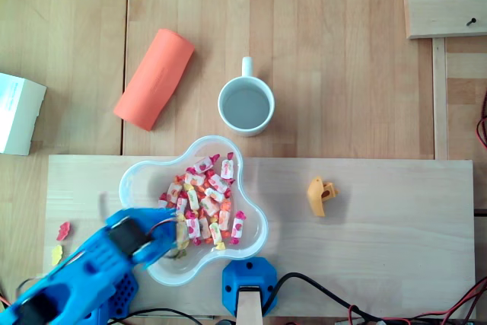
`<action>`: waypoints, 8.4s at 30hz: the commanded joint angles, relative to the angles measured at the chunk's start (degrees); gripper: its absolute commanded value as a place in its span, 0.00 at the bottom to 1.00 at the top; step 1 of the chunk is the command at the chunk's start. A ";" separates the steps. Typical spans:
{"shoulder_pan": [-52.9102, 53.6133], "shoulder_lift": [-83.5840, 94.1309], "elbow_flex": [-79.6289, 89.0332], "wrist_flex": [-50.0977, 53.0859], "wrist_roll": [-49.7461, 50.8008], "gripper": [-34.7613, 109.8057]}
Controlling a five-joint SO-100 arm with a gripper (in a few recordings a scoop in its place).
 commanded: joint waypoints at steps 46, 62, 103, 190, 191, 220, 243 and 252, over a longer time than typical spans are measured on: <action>1.14 -7.82 4.92 -21.18 -28.92 0.32; 2.02 -4.39 12.22 -25.31 -29.88 0.33; 8.09 4.39 24.26 -31.03 -35.42 0.33; 10.72 4.39 31.90 -37.27 -35.51 0.36; 10.72 4.48 32.17 -37.79 -35.42 0.36; 10.63 4.39 33.22 -38.41 -35.51 0.36; 10.55 5.45 31.99 -38.41 -35.24 0.27; 10.55 5.45 24.52 -37.35 -35.16 0.27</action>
